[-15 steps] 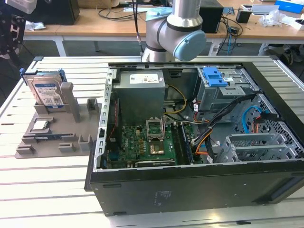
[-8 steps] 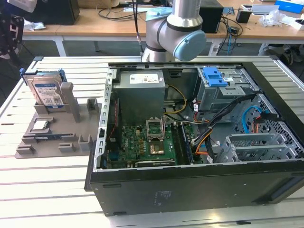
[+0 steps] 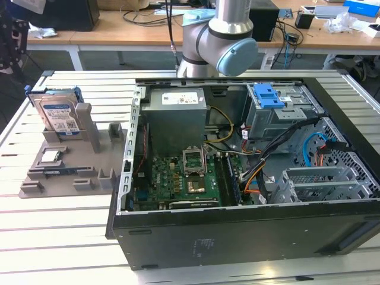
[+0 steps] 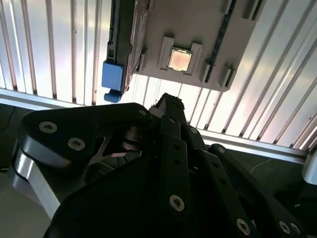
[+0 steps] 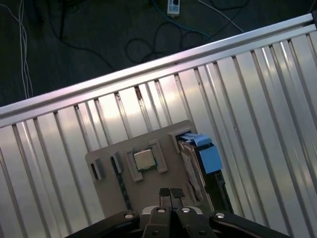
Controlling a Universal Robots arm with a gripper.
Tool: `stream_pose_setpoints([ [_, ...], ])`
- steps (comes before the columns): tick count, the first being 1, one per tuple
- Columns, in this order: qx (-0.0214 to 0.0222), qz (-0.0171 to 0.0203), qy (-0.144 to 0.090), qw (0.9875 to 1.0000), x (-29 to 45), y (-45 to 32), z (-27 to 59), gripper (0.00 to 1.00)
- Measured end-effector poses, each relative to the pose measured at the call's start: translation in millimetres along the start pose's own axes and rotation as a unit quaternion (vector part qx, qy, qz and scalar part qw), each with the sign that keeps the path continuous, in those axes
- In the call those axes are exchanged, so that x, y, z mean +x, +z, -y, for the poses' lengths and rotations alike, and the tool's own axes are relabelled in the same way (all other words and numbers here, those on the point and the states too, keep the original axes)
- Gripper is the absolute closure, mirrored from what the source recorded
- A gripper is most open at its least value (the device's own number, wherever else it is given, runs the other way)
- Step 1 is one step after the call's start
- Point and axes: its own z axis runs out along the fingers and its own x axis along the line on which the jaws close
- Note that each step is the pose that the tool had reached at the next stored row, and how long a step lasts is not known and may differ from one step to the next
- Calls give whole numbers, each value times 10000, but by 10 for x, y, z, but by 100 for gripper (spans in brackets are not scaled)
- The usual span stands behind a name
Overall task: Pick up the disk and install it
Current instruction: 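Pick up the disk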
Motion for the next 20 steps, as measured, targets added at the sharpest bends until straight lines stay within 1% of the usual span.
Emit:
stream_pose_setpoints([
  [3, -5, -8, -198, 9998, 0, 0, 1, 90],
  [4, -7, -11, -282, 9996, 0, 0, 1, 90],
  [5, -10, -16, -415, 9991, 0, 0, 1, 90],
  [7, -16, -27, -694, 9976, 0, 0, 1, 90],
  [10, -23, -38, -984, 9951, 0, 0, 1, 90],
  [12, -29, -48, -1222, 9925, 0, 0, 1, 90],
  [18, -38, -63, -1617, 9868, 0, 0, 0, 90],
  [20, -39, -64, -1635, 9865, 0, 0, 0, 90],
])
